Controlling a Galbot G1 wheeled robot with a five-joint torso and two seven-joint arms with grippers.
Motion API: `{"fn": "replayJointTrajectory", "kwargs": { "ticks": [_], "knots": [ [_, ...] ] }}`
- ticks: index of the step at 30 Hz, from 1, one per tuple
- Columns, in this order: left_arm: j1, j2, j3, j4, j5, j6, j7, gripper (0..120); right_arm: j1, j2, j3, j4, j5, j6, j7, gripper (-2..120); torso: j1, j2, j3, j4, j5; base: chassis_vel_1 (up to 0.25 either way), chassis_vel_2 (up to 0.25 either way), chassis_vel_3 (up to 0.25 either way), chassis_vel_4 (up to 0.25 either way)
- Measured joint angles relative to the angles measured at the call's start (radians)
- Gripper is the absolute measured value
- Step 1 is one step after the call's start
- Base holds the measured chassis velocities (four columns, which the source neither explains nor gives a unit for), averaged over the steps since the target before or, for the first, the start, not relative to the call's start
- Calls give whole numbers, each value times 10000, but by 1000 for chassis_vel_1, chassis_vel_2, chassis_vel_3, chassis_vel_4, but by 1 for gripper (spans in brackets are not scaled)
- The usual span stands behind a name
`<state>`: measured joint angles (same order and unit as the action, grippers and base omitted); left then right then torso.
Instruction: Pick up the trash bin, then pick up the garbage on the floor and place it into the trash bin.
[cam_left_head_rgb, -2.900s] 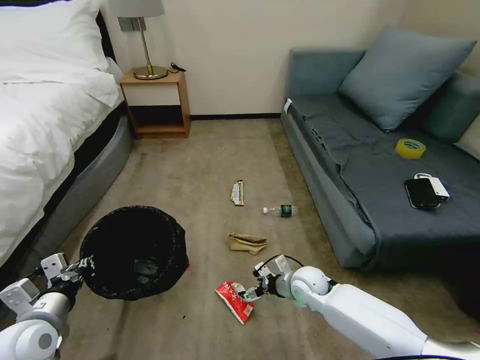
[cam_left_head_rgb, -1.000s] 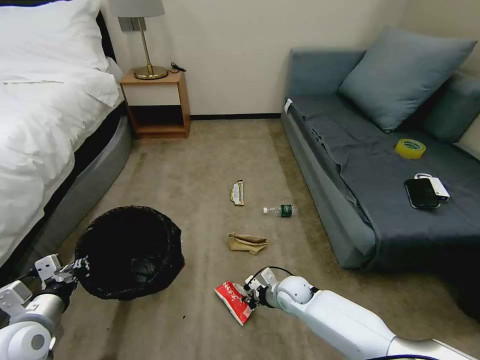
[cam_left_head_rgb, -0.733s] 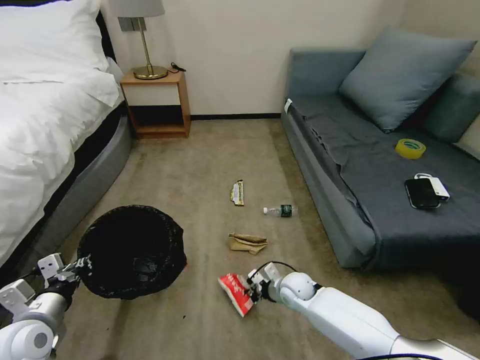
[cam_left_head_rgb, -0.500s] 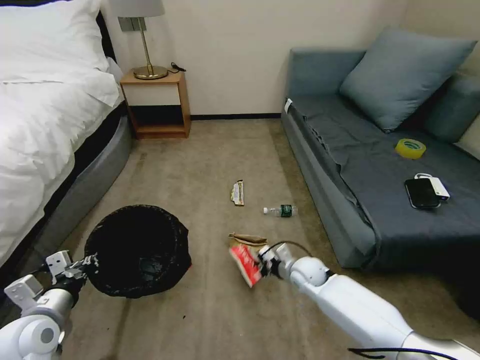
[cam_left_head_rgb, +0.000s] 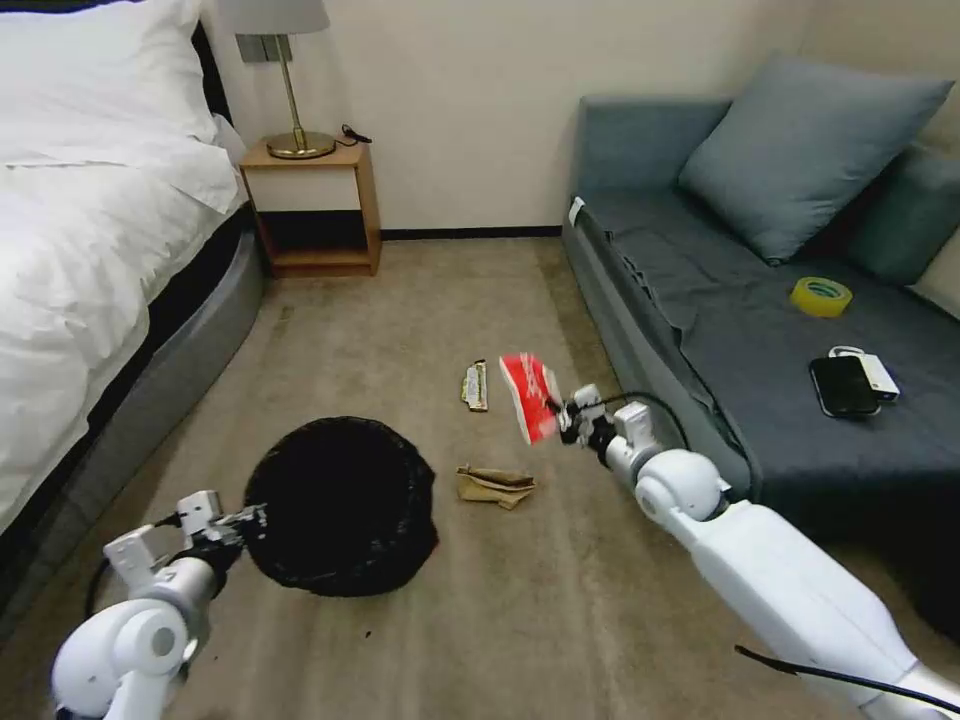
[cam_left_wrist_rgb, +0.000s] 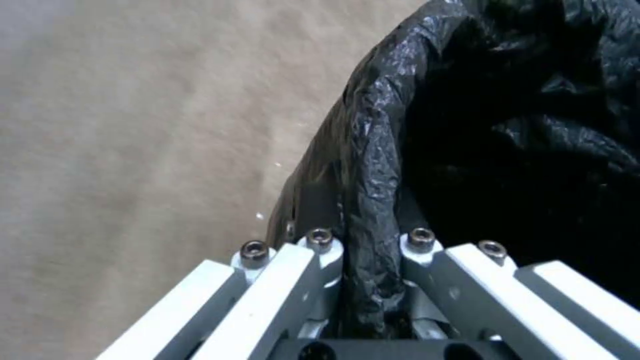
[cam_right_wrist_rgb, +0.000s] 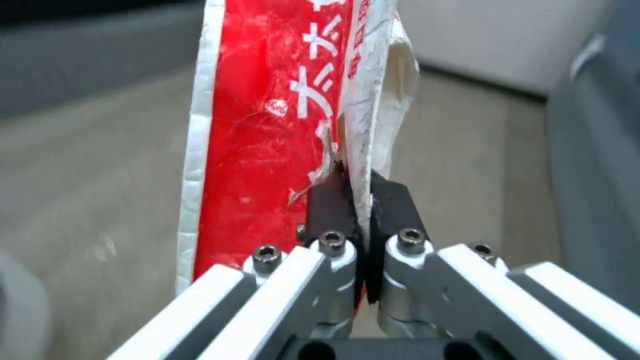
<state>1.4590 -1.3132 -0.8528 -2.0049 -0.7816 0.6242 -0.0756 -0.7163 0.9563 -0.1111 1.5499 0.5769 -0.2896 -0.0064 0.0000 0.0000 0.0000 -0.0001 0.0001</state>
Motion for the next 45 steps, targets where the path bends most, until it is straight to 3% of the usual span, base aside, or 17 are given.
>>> {"fn": "replayJointTrajectory", "kwargs": {
  "ticks": [1, 5, 9, 11, 19, 29, 45],
  "knots": [
    [0, 0, 0, 0, 0, 0, 0, 4, 0, 0, 0, 0, 0, 0, 0, 0, 0, 0, 0, 0, 0, 0, 0, 0, 0],
    [-585, 77, 1024, 260, -478, 357, -526, 4, 2, -551, 247, 2213, 487, 811, 489, 0, 0, 1, 0, 0, -3, 0, 0, 0, 0],
    [-941, 187, 1487, 494, -811, 516, -747, 4, -39, -789, -143, 3348, 723, 1342, 556, 0, 0, 0, 0, 1, -1, 0, 0, 0, 0],
    [-987, 206, 1549, 526, -850, 533, -760, 4, -53, -793, -209, 3439, 729, 1382, 560, 0, 0, 1, 0, 0, -1, 0, 0, 0, 0],
    [-1579, 258, 2624, 812, -943, 673, -916, 4, 154, -733, -1601, 4327, 451, 1614, 499, 0, 0, 1, 0, 0, -1, 0, 0, 0, 0],
    [-1640, 47, 2723, 786, -942, 706, -1015, 4, 540, -523, -2881, 3936, -236, 1840, 2, 0, 0, 0, 0, 2, -1, 0, 0, 0, 0],
    [-1412, -26, 2402, 617, -1130, 713, -942, 4, -152, -515, -3162, 3177, -1090, 2139, -423, 0, 0, 1, 0, 1, -1, 0, 0, 0, 0]
  ]
}}
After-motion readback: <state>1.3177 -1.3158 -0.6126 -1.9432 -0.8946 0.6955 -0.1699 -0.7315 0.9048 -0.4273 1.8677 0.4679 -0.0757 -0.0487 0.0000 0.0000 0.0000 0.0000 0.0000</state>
